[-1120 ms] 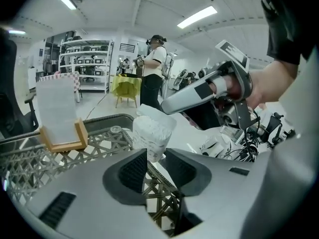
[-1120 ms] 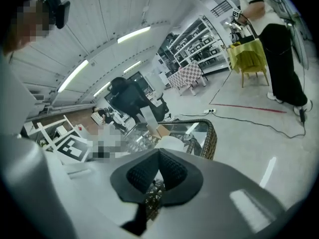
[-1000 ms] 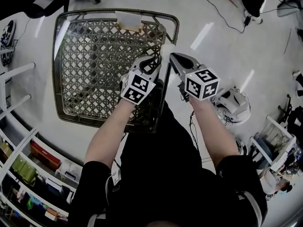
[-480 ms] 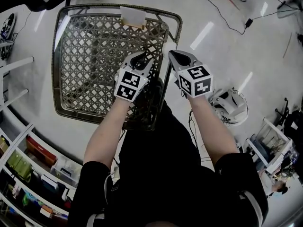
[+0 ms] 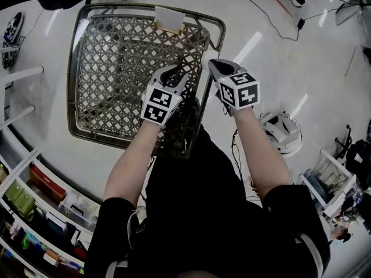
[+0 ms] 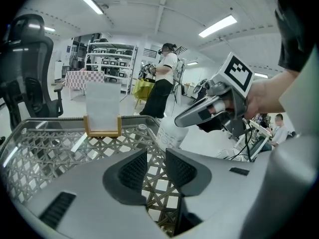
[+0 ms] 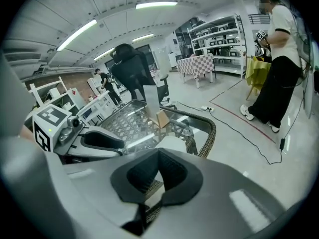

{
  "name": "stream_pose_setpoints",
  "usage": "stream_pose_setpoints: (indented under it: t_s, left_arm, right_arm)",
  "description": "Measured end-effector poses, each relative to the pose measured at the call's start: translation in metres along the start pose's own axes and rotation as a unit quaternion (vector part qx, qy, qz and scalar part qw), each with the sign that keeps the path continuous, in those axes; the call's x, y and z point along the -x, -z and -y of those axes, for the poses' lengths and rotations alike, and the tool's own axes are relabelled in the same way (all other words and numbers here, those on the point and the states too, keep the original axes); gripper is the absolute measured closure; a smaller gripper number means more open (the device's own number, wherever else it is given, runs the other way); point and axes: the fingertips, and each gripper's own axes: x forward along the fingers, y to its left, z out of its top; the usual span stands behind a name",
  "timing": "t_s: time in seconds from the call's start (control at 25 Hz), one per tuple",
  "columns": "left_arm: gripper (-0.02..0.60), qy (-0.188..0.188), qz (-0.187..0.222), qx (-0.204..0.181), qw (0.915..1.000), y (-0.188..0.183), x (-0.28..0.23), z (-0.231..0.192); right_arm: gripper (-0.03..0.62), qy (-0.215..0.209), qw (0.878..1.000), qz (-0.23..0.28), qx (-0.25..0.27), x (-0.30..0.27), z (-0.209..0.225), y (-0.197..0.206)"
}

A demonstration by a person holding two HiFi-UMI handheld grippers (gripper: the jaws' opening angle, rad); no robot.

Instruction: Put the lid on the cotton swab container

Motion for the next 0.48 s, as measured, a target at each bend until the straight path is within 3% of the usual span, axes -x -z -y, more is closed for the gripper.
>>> stream_pose_setpoints:
  t_s: [0.36, 0.48]
  left_arm:
    - [0.483, -0.025, 0.042, 0.013, 0.9987, -0.014, 0.050, 0.000]
    - [0.498, -0.039, 0.052, 0.022, 0.9977, -0.016, 0.072, -0.002]
  right_arm:
    - [0.585, -0.003, 0.998, 0.015, -0.060, 0.000, 0.005, 0.002]
    - [0.585, 0.002, 0.998, 0.035, -0.047, -0.001, 0.007, -0.003]
